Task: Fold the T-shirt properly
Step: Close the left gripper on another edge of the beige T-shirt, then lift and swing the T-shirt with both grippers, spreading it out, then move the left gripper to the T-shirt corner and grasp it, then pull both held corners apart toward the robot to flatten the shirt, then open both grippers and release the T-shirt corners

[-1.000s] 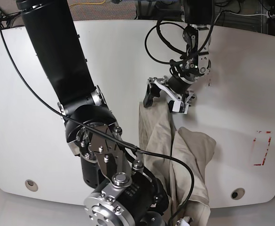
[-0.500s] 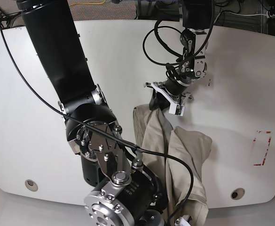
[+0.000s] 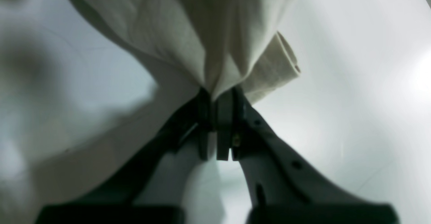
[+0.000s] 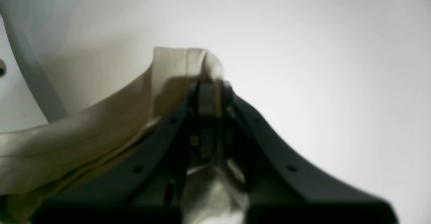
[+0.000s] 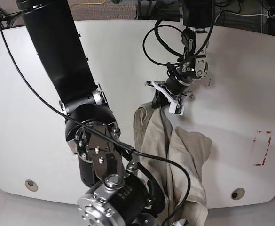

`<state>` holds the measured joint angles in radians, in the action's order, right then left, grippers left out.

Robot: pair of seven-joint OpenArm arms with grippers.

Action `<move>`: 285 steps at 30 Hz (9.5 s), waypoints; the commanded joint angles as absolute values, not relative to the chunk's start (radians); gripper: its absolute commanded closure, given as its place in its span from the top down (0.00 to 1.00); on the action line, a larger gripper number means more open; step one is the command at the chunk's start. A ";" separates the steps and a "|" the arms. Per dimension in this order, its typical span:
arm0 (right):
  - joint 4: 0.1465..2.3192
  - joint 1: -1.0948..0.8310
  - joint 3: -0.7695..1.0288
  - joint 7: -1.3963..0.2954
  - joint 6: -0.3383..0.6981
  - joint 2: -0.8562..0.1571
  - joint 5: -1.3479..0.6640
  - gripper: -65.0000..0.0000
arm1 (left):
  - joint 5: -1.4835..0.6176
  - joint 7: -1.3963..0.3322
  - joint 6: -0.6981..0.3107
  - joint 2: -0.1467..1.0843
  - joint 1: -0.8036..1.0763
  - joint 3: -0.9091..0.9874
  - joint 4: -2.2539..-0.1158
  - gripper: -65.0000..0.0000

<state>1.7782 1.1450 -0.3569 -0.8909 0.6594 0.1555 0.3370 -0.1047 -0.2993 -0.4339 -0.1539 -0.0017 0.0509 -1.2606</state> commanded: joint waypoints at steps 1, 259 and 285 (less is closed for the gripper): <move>1.784 1.188 -0.317 -0.872 0.647 0.157 0.355 0.00 | -0.107 -0.292 -0.437 -0.157 -0.012 0.050 -1.317 0.00; 1.007 0.446 0.619 -0.644 0.698 -0.220 -0.099 0.84 | -0.104 -1.204 -0.698 0.236 0.160 0.645 -1.998 0.71; 0.857 0.503 0.601 -0.587 0.698 -0.173 -0.091 0.73 | -0.099 -1.201 -0.698 0.239 0.042 0.642 -1.988 0.71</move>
<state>0.8425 0.4755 0.6010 -0.6029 0.6922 -0.1612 -0.0818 -0.1005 -1.2171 -0.7006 0.2214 0.0845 0.6403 -1.9759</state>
